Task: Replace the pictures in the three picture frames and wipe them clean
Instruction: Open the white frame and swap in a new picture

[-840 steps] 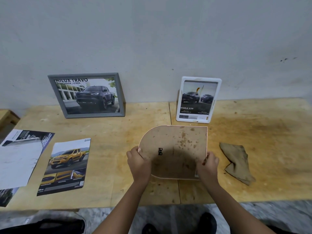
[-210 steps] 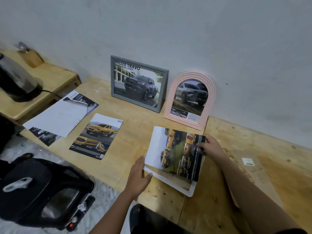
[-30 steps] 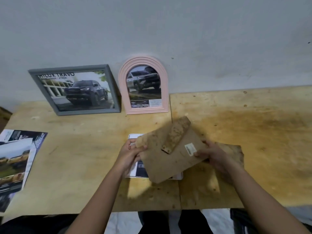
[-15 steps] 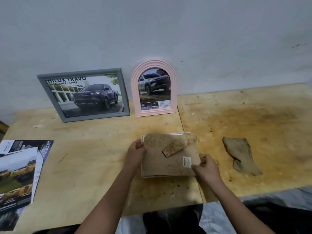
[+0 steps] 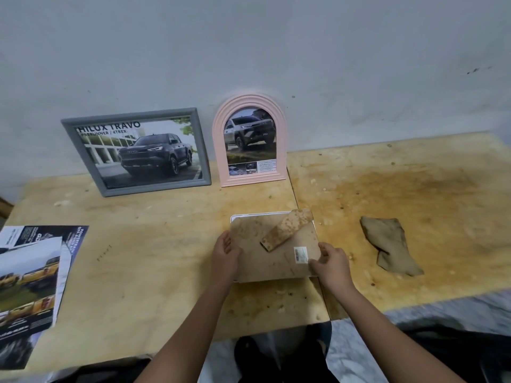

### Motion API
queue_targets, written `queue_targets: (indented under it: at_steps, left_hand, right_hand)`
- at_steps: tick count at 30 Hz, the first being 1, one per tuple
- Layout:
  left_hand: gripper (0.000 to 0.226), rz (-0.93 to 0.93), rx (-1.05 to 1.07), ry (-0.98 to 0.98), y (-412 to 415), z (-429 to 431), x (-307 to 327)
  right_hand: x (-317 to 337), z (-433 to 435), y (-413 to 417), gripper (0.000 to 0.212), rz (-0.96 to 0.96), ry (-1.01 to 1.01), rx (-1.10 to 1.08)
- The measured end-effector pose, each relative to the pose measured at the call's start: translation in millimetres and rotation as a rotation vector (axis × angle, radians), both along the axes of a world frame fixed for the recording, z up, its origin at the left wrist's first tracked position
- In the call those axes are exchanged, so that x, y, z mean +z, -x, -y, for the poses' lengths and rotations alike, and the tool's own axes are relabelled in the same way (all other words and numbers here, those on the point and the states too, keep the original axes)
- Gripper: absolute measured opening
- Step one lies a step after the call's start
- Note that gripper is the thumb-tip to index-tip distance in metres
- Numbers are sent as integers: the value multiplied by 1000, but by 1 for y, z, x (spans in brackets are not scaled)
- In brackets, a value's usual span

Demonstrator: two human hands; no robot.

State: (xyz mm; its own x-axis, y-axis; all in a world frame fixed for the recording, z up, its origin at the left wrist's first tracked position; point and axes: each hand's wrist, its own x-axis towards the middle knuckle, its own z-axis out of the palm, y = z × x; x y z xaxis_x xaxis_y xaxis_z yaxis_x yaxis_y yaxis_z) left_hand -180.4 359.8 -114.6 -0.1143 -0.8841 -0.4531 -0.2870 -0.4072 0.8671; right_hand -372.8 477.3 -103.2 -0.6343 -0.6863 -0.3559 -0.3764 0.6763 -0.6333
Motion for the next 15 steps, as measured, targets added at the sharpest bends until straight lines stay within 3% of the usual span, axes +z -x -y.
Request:
queue_targets:
  at_steps: [7, 15]
  left_hand:
    - [58, 28, -41, -1, 0, 3, -5]
    - [62, 51, -88, -17, 7, 0, -7]
  right_hand:
    - [-1, 3, 0, 53, 56, 39, -50]
    - [0, 3, -2, 46, 41, -54, -23]
